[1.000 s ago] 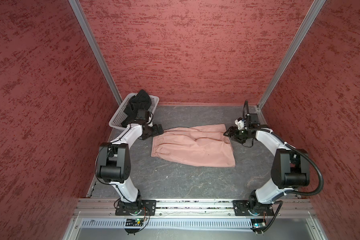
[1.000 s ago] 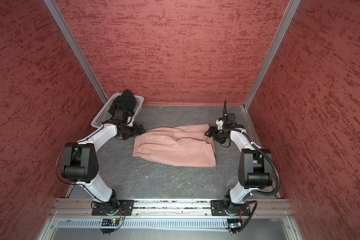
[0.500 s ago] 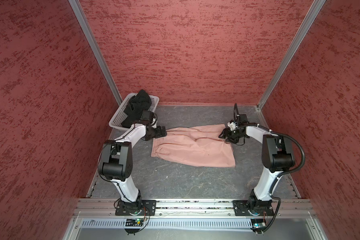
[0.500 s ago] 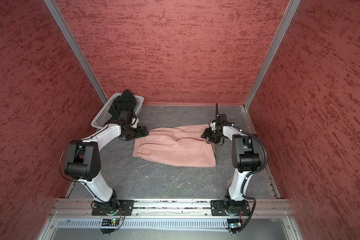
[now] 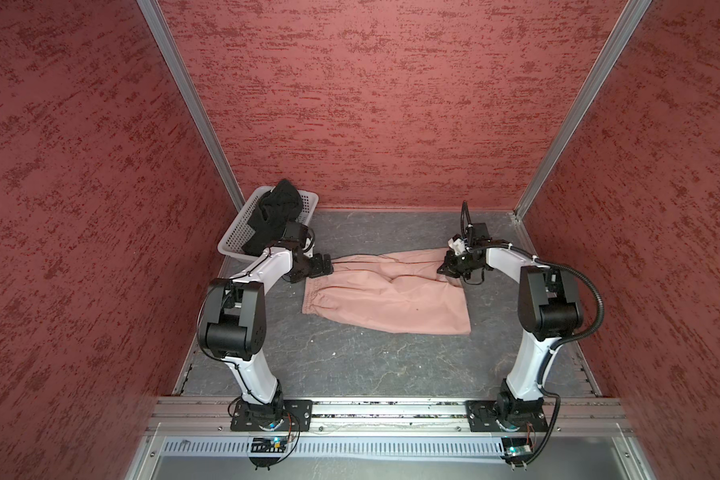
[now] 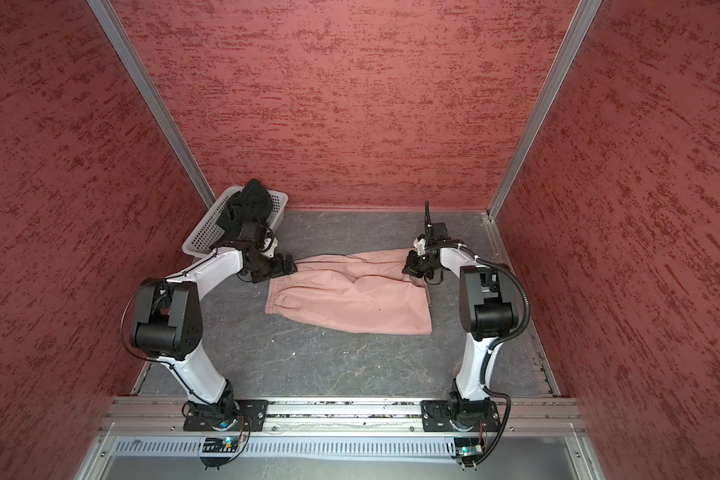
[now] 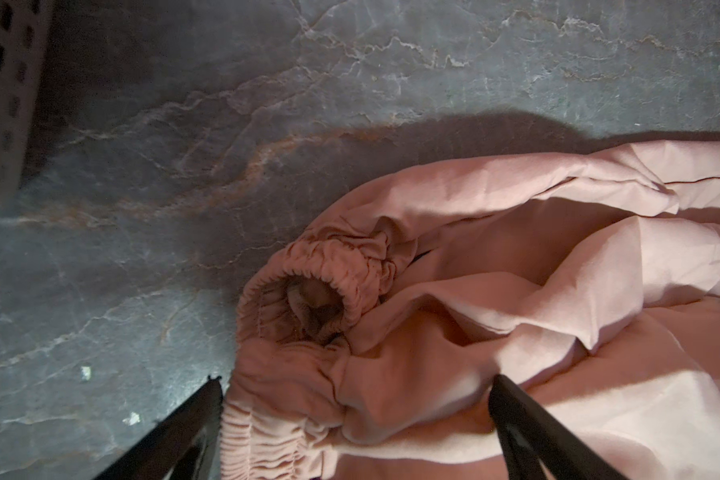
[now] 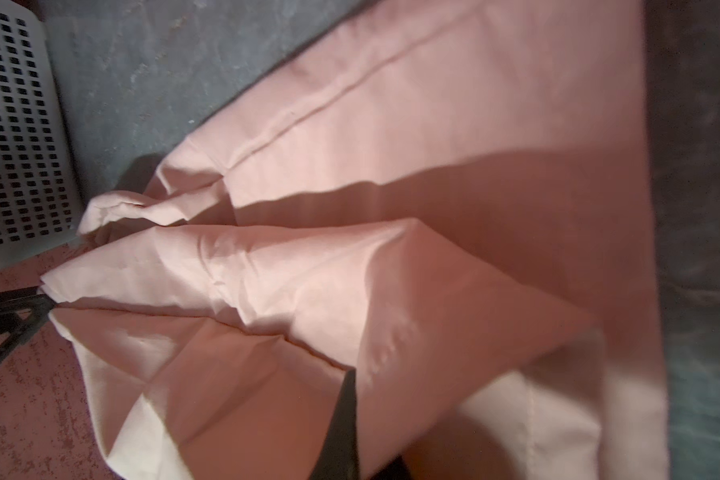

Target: Fold and stack the shorts

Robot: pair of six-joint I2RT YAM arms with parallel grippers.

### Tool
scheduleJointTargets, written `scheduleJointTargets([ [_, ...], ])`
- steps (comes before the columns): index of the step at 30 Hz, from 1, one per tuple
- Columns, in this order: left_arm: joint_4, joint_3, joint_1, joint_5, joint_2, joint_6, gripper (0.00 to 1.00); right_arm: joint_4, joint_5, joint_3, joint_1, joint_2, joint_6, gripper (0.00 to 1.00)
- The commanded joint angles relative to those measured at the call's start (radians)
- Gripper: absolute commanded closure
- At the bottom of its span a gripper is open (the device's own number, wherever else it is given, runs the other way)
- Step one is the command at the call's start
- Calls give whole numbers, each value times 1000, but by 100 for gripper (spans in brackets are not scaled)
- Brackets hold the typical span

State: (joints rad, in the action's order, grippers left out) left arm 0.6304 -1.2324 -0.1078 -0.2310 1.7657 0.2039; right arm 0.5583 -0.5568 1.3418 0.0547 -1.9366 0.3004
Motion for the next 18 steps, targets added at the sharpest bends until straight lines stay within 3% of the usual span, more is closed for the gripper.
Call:
scheduleJointTargets([
  [1,11,-7,-2,-1,0,-14,1,-8,-40,68,2,77,9,100],
  [9,6,-5,1,4,-8,-17,1,47,3,154,3,90,-21,100],
  [18,-6,2,-3,5,5,-16,1,75,87,324,3,-76,-90,96],
])
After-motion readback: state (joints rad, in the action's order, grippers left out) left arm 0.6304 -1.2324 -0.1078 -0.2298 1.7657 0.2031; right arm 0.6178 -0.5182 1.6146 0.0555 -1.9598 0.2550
